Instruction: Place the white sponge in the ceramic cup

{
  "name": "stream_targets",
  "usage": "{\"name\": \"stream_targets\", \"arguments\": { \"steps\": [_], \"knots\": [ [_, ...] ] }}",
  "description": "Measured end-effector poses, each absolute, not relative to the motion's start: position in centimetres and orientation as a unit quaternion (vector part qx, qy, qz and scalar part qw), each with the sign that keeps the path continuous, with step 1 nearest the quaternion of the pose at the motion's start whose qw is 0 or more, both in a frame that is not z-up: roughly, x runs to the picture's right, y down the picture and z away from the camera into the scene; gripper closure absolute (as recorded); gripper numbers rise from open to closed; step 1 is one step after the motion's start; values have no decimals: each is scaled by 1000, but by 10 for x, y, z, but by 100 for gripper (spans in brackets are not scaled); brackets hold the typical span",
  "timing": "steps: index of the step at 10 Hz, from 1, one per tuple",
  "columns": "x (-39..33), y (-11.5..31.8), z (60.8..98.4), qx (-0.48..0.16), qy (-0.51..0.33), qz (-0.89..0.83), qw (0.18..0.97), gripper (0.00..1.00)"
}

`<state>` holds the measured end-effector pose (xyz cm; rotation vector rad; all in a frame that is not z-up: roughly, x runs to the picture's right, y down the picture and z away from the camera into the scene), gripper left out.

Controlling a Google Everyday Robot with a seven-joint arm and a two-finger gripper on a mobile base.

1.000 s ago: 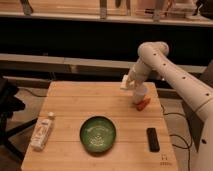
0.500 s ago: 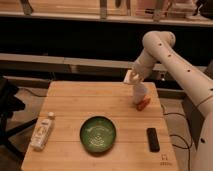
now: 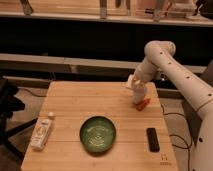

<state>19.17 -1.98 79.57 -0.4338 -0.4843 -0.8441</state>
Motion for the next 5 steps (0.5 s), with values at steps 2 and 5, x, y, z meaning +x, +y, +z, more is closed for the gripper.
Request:
{"name": "stream_targets", "arguments": {
  "steps": [2, 5],
  "knots": [
    [197, -27, 788, -207, -228, -398, 864, 97],
    [208, -14, 807, -205, -224, -394, 867, 71]
  ]
}}
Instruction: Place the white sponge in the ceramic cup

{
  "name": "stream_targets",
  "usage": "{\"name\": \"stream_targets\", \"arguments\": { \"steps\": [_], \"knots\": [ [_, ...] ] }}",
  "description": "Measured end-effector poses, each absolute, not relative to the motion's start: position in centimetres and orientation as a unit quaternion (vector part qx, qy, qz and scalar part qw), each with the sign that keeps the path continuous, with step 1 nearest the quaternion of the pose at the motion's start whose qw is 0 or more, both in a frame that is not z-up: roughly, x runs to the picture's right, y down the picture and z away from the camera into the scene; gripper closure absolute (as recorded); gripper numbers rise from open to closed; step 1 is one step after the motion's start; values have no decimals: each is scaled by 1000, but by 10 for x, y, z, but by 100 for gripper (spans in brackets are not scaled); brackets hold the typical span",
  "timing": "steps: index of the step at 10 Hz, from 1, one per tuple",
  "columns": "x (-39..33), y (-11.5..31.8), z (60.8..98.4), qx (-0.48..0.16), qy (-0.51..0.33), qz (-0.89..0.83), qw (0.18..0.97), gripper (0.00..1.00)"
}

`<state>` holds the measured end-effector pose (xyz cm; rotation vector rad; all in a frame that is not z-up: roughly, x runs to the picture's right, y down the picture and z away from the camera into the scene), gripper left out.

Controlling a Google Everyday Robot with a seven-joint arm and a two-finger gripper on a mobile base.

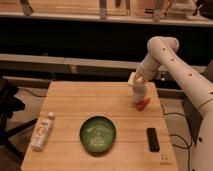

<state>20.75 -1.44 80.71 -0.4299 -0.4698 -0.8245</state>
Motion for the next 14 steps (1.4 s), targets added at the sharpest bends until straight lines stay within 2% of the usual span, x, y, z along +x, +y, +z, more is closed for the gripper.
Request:
{"name": "stream_targets", "arguments": {
  "steps": [1, 2, 4, 5, 6, 9, 12, 13, 14],
  "knots": [
    [209, -12, 809, -206, -225, -393, 868, 70],
    [212, -12, 809, -205, -224, -390, 869, 76],
    [211, -22, 805, -205, -224, -390, 869, 92],
    [213, -22, 804, -206, -223, -391, 869, 94],
    [214, -19, 807, -205, -222, -392, 869, 91],
    [222, -13, 812, -203, -220, -388, 872, 63],
    [222, -18, 811, -202, -221, -391, 871, 58],
    [223, -17, 811, -203, -220, -391, 871, 52],
    [225, -16, 811, -203, -220, -391, 870, 42]
  ]
}}
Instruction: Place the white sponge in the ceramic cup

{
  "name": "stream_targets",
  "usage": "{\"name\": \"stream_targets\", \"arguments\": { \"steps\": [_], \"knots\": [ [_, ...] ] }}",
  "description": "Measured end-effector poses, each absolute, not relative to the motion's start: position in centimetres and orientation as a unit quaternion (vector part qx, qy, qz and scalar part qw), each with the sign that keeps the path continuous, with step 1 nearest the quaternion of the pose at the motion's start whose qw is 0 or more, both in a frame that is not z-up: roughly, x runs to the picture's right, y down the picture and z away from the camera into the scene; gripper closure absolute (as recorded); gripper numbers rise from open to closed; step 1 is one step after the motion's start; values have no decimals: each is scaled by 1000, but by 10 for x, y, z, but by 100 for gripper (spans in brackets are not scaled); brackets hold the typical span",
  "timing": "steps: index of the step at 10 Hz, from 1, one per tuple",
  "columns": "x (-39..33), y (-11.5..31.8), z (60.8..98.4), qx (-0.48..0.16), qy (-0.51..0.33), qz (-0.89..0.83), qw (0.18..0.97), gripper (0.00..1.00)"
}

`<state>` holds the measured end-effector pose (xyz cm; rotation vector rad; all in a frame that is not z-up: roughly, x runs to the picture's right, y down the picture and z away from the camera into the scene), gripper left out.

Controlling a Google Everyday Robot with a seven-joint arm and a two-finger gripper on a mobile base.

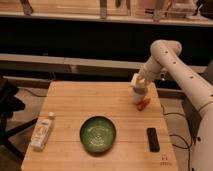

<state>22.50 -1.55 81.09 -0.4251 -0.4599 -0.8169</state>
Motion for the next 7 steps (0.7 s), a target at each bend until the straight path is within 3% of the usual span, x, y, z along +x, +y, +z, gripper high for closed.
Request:
{"name": "stream_targets", "arguments": {
  "steps": [2, 4, 7],
  "knots": [
    [229, -17, 812, -201, -219, -390, 872, 38],
    [232, -17, 812, -200, -218, -389, 872, 53],
    [233, -18, 813, -199, -217, -392, 872, 52]
  ]
}}
